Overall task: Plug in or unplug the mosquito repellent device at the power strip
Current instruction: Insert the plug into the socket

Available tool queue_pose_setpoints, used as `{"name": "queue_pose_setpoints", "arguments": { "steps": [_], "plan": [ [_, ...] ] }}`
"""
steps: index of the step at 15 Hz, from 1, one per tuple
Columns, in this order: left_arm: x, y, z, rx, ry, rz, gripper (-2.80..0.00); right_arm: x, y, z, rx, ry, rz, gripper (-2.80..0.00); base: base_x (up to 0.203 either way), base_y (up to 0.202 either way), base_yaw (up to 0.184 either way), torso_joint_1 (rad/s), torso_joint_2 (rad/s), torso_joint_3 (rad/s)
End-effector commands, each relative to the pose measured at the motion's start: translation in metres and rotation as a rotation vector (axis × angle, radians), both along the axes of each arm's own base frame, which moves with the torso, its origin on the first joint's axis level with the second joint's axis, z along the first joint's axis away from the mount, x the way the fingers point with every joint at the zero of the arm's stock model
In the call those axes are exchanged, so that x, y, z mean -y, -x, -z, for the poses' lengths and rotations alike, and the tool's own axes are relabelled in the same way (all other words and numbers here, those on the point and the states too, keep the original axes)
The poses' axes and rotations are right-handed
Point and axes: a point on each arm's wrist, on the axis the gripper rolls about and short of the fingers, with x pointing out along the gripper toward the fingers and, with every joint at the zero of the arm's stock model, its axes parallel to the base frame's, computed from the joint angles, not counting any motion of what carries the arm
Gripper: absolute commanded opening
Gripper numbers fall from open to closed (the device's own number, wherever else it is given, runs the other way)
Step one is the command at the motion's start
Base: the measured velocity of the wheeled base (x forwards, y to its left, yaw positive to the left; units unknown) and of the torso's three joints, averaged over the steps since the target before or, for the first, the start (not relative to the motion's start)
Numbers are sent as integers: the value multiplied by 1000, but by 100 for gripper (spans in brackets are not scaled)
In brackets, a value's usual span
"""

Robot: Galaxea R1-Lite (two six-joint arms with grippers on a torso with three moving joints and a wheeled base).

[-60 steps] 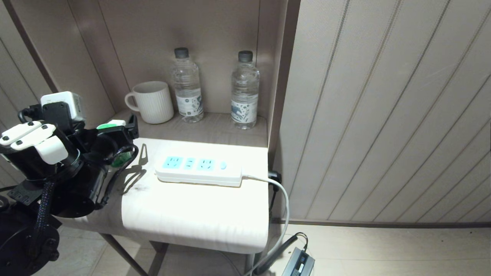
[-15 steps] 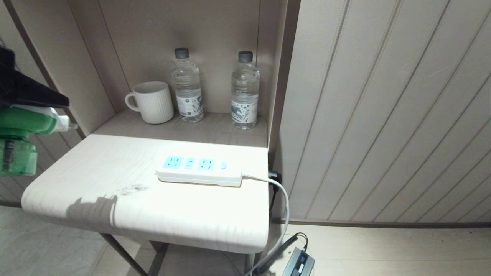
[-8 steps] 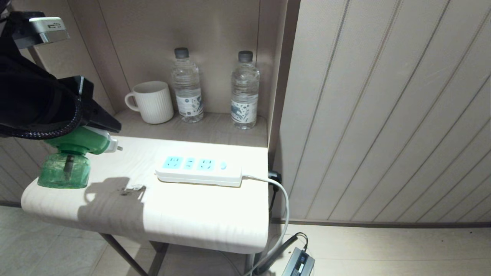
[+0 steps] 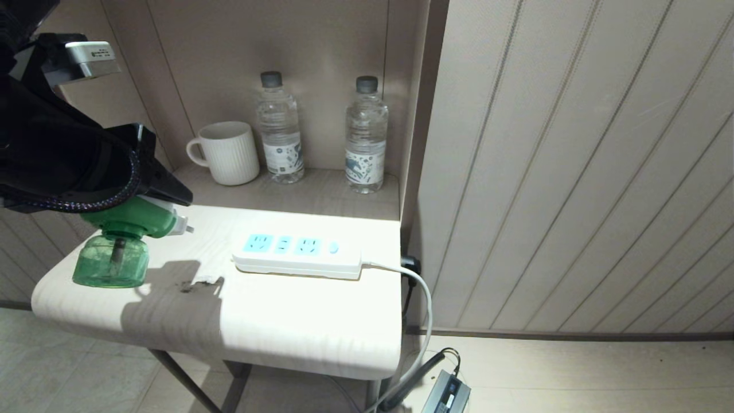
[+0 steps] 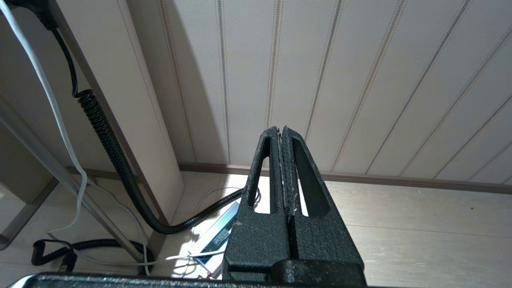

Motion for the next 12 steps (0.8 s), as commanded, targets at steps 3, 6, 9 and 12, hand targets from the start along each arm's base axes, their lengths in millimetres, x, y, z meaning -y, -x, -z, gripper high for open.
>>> {"name": "queue_pose_setpoints", "arguments": {
  "steps": [3, 6, 9, 12],
  "plan": [
    [0, 0, 2, -15, 3, -15, -280, 0, 0, 0, -2, -4, 1, -280, 0, 0, 0, 0, 0, 0],
    [-2, 3, 0, -10, 10, -11, -280, 0, 0, 0, -2, -4, 1, -280, 0, 0, 0, 0, 0, 0],
    [-4, 7, -1, -26, 17, 1, -280, 0, 0, 0, 0, -2, 1, -280, 0, 0, 0, 9, -23, -14],
    [-4, 9, 2, -75, 33, 27, -280, 0, 0, 0, 0, -4, 1, -280, 0, 0, 0, 124, -324, -202]
  ]
}}
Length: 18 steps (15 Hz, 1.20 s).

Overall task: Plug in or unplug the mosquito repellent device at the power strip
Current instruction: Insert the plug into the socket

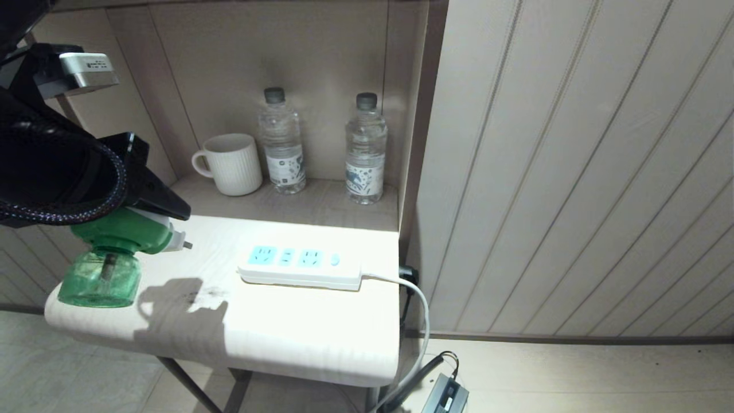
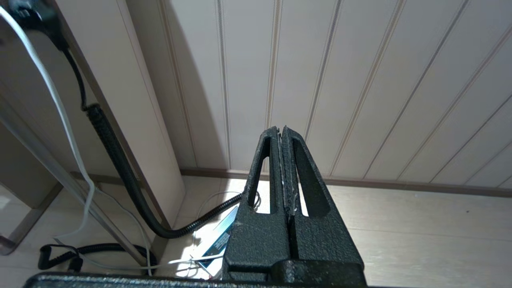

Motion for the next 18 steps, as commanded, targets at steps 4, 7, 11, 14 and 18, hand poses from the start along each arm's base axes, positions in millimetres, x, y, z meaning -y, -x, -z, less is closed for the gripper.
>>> {"name": "queue_pose_setpoints", "arguments": {
  "steps": [4, 7, 11, 14, 18],
  "plan": [
    [4, -3, 11, -95, 21, 27, -280, 0, 0, 0, 0, 0, 0, -280, 0, 0, 0, 178, -460, -278],
    [14, -17, 28, -193, 32, 55, -280, 0, 0, 0, -1, 3, 0, -280, 0, 0, 0, 205, -485, -275],
    [21, -29, 38, -237, 14, 50, -280, 0, 0, 0, 0, 1, 0, -280, 0, 0, 0, 222, -500, -286],
    [24, -33, 41, -244, 12, 37, -280, 0, 0, 0, -1, -2, 0, -280, 0, 0, 0, 238, -524, -291],
    [29, -35, 56, -287, -13, 47, -280, 0, 0, 0, -1, 0, 0, -280, 0, 0, 0, 179, -400, -214]
  ]
}}
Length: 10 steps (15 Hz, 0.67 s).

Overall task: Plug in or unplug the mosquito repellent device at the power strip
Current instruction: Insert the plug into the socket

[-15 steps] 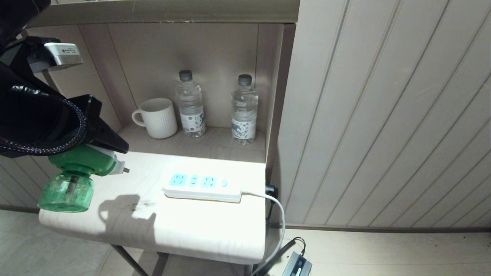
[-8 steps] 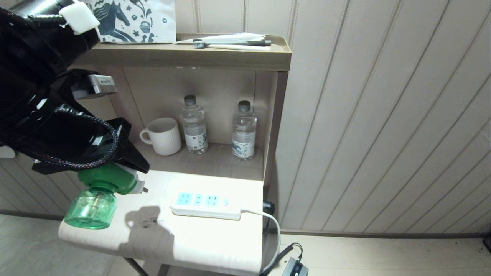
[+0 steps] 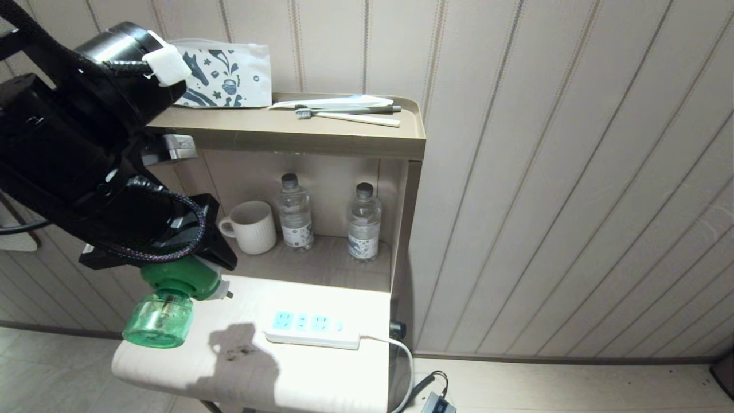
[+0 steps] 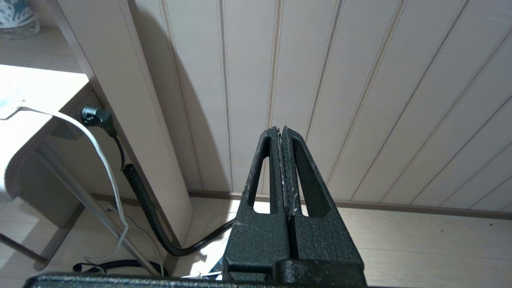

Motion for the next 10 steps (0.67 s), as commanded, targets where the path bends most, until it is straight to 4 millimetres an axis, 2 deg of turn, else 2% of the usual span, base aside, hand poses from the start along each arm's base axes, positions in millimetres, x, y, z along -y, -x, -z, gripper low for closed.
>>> {"name": "queue_pose_setpoints", "arguments": {
  "steps": [1, 5, 10],
  "plan": [
    [5, -6, 16, -48, -30, 4, -280, 0, 0, 0, 0, 0, 1, -280, 0, 0, 0, 55, -96, -53],
    [26, -30, 50, -74, -67, 18, -280, 0, 0, 0, 0, 0, 1, -280, 0, 0, 0, 12, -21, -11],
    [53, -42, 76, -91, -194, 50, -280, 0, 0, 0, 0, 0, 1, -280, 0, 0, 0, 0, 0, 0]
  ]
}}
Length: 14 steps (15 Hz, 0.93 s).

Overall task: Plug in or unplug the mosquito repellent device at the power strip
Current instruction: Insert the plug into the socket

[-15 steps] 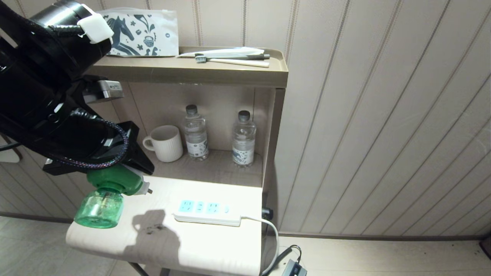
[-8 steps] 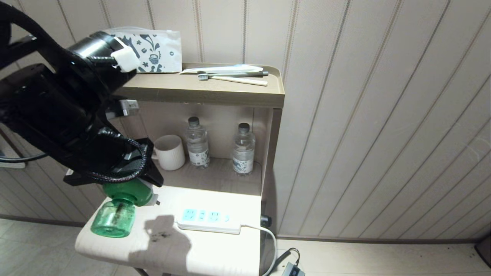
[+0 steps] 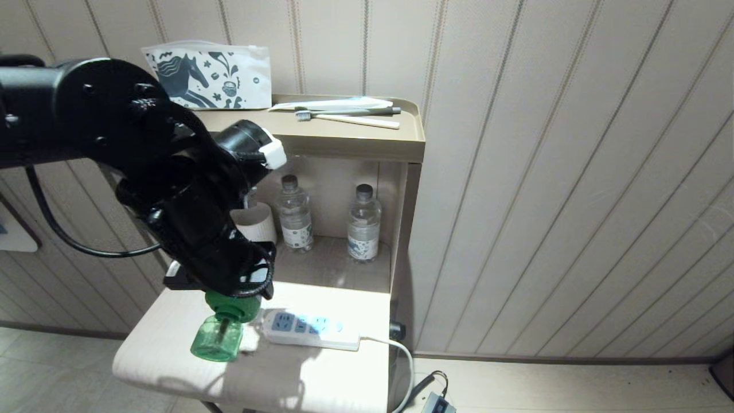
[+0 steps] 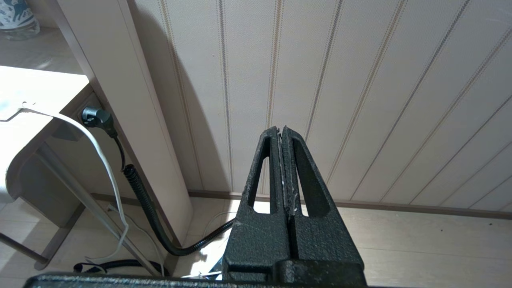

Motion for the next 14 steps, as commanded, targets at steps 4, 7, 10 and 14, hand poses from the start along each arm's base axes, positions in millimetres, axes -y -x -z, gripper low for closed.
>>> {"name": "queue_pose_setpoints", "arguments": {
  "steps": [4, 7, 10, 14],
  "plan": [
    [20, -16, 23, -45, -57, 27, -280, 0, 0, 0, 0, 0, 0, -280, 0, 0, 0, 0, 0, 0],
    [23, -24, 32, -58, -71, 36, -280, 0, 0, 0, 0, 0, 0, -280, 0, 0, 0, 0, 0, 0],
    [29, -47, 49, -76, -77, 25, -280, 0, 0, 0, 0, 0, 0, -280, 0, 0, 0, 0, 0, 0],
    [24, -64, 62, -85, -50, 11, -280, 0, 0, 0, 0, 0, 0, -280, 0, 0, 0, 0, 0, 0]
  ]
}}
